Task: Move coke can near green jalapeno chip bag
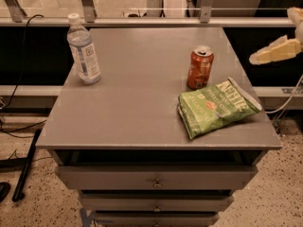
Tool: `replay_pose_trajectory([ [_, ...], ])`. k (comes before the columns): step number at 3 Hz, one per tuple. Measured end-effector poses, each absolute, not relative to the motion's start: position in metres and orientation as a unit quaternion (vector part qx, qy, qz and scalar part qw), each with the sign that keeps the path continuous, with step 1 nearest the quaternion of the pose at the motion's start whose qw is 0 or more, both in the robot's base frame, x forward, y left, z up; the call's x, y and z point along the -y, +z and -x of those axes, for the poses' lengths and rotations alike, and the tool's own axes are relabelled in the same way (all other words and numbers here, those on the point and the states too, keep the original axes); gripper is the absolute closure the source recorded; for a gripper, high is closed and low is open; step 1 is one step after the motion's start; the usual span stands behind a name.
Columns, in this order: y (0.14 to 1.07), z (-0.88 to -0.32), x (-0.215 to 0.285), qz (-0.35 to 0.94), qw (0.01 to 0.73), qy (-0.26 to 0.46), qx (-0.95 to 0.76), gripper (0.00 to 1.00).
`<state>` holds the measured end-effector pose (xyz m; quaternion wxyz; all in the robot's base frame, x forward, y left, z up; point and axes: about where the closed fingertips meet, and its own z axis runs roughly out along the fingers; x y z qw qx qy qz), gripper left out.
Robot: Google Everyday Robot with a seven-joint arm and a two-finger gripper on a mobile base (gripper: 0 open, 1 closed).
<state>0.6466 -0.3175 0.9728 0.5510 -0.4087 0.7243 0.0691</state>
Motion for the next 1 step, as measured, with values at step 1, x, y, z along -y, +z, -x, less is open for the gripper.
replay_pose_trajectory([
  [1,0.9768,-0.6473,0.3185,0.408,0.554,0.067,-0.722,0.0],
])
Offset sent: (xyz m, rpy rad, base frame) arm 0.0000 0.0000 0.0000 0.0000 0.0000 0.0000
